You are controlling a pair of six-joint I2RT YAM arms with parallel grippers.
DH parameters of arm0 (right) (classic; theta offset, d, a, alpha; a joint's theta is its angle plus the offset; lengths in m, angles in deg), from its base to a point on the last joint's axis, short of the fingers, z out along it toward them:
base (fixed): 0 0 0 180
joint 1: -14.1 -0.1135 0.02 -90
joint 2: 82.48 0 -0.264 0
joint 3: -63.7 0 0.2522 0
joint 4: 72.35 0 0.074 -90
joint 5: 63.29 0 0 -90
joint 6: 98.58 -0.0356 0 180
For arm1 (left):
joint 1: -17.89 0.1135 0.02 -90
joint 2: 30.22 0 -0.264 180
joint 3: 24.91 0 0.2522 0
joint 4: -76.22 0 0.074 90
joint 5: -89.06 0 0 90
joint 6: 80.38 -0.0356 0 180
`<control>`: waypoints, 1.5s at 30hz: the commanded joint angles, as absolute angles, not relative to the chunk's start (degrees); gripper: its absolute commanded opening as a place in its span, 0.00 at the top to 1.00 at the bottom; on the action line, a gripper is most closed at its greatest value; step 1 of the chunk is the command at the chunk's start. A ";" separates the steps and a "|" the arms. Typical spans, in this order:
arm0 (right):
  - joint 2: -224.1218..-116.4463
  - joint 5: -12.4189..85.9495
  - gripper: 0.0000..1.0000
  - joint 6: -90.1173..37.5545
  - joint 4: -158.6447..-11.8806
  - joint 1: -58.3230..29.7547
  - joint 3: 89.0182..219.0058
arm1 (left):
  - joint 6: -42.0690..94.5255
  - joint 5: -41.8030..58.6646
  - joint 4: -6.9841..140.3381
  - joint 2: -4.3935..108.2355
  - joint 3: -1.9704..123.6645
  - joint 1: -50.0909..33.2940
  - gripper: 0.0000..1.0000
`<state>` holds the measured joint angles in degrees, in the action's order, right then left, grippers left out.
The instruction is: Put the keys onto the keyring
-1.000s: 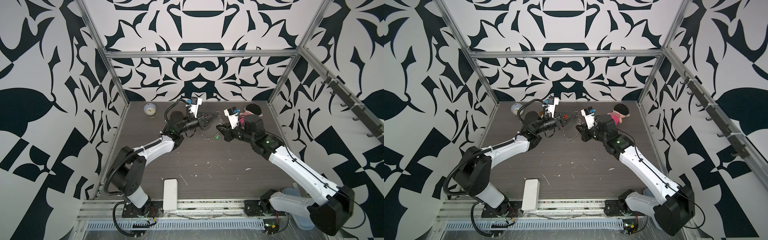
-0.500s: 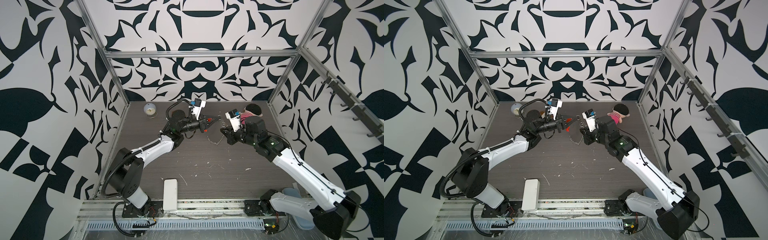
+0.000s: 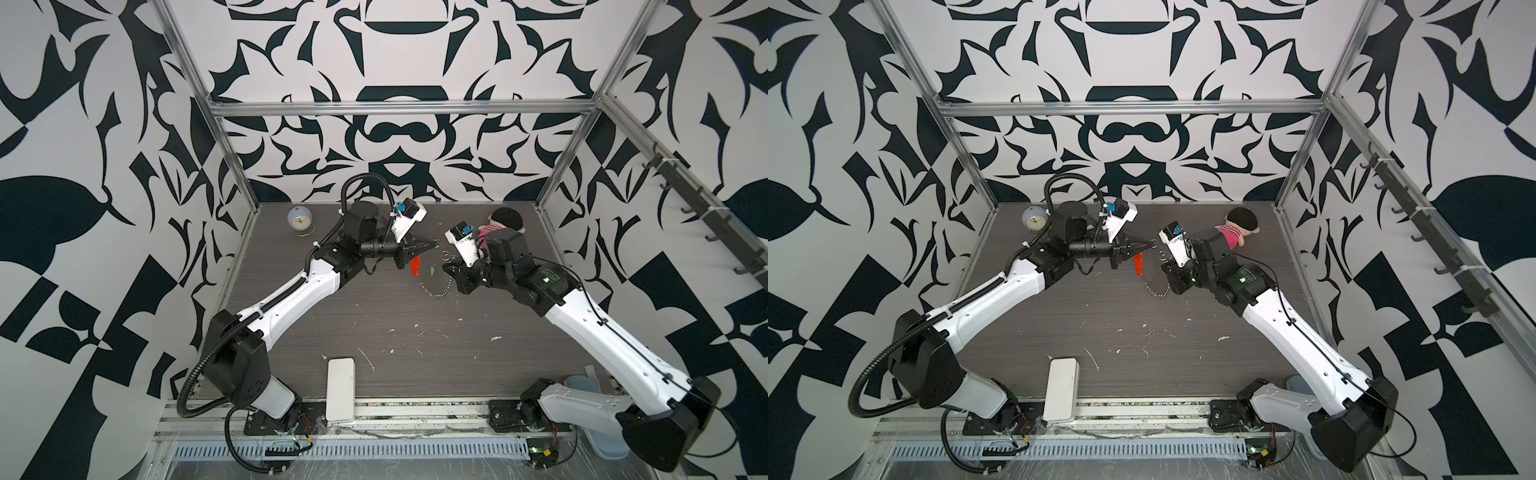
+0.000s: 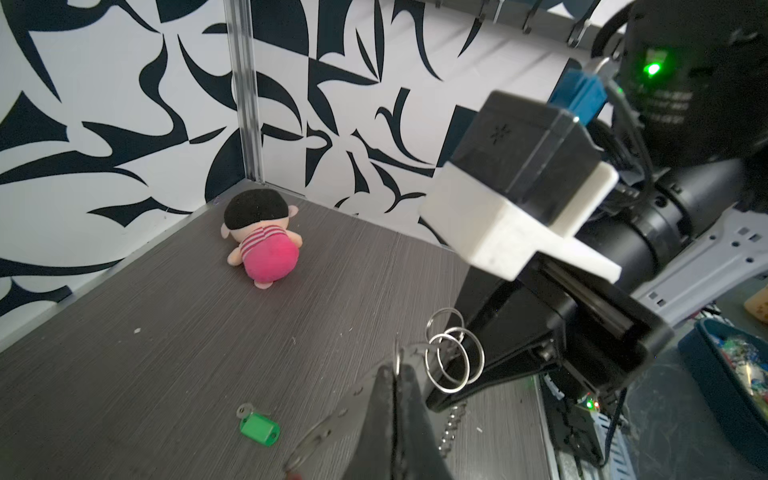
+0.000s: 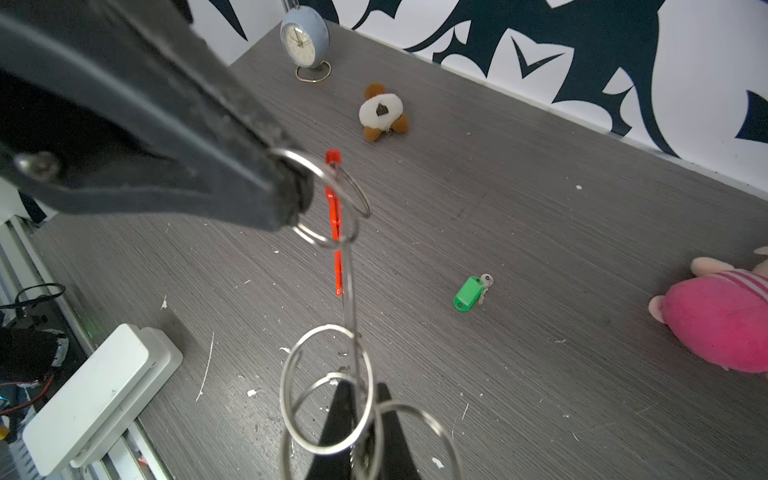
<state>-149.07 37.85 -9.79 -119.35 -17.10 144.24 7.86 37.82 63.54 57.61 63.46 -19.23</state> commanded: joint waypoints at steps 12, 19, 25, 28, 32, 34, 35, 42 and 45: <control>-150.77 35.54 1.00 -8.17 -116.91 -16.75 150.65 | -10.64 28.31 38.97 61.10 70.25 -21.38 1.00; -151.30 34.98 1.00 -7.79 -117.73 -16.75 151.51 | -17.81 17.78 30.81 63.77 74.08 -24.44 1.00; -151.65 35.41 1.00 -8.13 -117.85 -16.84 151.84 | -18.94 9.73 29.96 65.31 75.77 -26.26 1.00; -151.48 35.68 1.00 -8.15 -118.04 -16.79 151.81 | -19.05 5.21 32.01 64.98 75.05 -26.49 1.00; -151.30 36.19 1.00 -7.92 -118.05 -16.84 151.23 | -17.28 1.14 35.31 64.22 74.41 -26.49 1.00; -151.45 36.63 1.00 -8.02 -117.75 -16.89 151.10 | -16.36 0.55 36.06 64.30 74.72 -26.49 1.00; -151.63 36.78 1.00 -8.05 -117.67 -17.08 151.11 | -15.89 -0.02 36.11 64.58 75.00 -26.49 1.00; -151.66 36.31 1.00 -7.97 -117.36 -17.79 151.08 | -18.01 -5.83 36.97 64.63 74.41 -27.22 1.00; -151.39 36.14 1.00 -8.05 -116.90 -17.80 150.80 | -20.53 -10.52 37.99 64.28 73.67 -28.28 1.00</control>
<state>-154.56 34.29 -8.88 -122.82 -16.88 146.73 -17.40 1.08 41.81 63.23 75.80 -28.87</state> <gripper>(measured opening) 0.081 0.045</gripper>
